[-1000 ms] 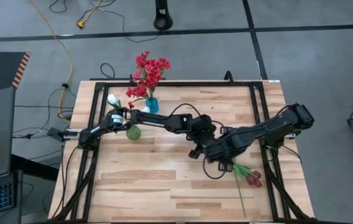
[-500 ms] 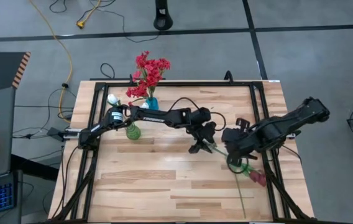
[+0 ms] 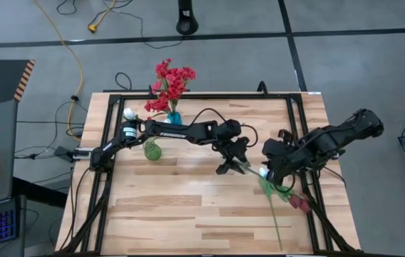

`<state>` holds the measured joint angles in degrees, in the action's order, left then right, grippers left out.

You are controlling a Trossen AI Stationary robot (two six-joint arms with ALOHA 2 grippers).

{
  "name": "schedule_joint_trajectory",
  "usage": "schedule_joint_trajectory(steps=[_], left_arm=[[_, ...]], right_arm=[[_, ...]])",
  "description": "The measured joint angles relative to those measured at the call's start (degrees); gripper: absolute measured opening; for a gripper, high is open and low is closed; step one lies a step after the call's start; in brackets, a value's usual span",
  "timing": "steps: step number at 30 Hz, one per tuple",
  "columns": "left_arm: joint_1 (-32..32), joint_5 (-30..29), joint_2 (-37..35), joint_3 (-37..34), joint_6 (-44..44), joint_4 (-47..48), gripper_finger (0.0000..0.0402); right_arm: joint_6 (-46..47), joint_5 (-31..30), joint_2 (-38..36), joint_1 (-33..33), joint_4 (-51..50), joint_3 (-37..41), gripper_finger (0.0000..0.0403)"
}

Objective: Sort flowers into vase by color
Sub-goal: Adjust the transparent vase by standing it upright on the table

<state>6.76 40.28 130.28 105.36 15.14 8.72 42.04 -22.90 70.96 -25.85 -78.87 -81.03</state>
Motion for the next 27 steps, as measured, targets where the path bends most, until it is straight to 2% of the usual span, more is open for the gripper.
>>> schedule_joint_trajectory(steps=[10,19,27], left_arm=[[0.0,-0.1,-4.3,0.0,-0.9,0.9,0.0149],[0.0,0.0,-7.4,0.0,-1.9,0.8,0.015],[-0.4,3.0,-7.8,0.0,-6.4,-3.3,0.0148]], right_arm=[[-0.3,-0.3,-4.8,0.0,-0.2,0.0,0.0177],[-0.8,-7.0,-12.5,0.0,-0.2,0.0,0.0177],[-4.7,-13.5,-19.1,0.0,0.1,0.0,0.0177]])
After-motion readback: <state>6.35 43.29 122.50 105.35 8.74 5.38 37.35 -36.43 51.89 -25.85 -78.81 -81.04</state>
